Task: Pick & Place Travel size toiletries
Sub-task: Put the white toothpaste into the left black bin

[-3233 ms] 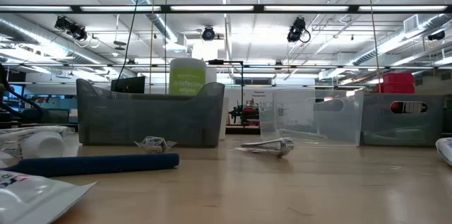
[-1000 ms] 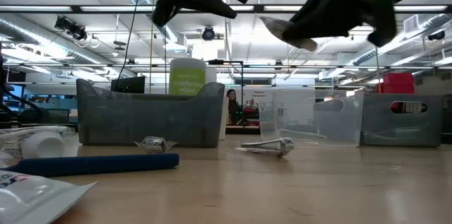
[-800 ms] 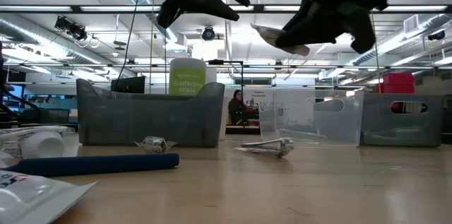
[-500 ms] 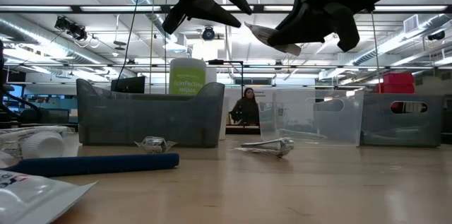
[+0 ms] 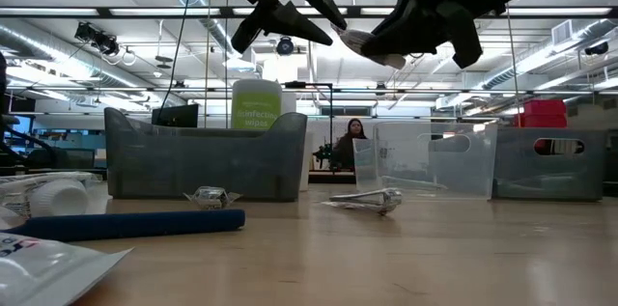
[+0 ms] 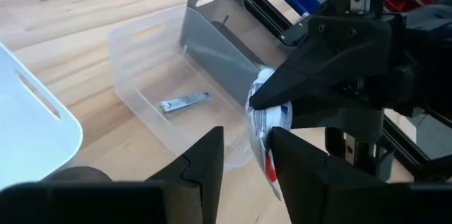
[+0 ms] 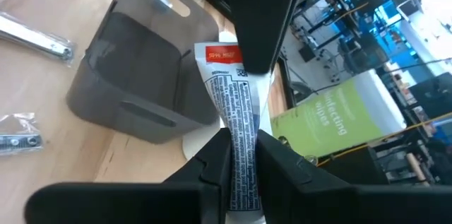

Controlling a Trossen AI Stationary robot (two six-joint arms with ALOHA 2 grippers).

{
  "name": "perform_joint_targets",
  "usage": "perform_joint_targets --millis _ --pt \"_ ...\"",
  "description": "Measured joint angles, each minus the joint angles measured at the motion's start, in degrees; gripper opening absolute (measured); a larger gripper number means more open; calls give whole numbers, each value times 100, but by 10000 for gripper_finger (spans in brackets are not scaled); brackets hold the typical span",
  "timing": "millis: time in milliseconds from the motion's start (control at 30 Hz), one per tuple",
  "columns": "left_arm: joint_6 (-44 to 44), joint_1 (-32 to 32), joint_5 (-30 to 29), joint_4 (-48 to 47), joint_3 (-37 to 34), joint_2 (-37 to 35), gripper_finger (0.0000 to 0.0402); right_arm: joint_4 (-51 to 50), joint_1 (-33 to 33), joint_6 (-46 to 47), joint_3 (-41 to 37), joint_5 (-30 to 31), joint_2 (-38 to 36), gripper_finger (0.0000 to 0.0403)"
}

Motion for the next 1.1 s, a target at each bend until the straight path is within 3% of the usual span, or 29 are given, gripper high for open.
perform_joint_targets --millis 167,433,1100 --pt "263 5 -20 87 0 2 111 65 -84 -31 0 -16 0 59" --pt "327 11 81 207 0 2 11 176 -181 46 2 -31 0 76" --pt "525 22 212 -291 0 8 5 85 -181 653 13 -22 0 204"
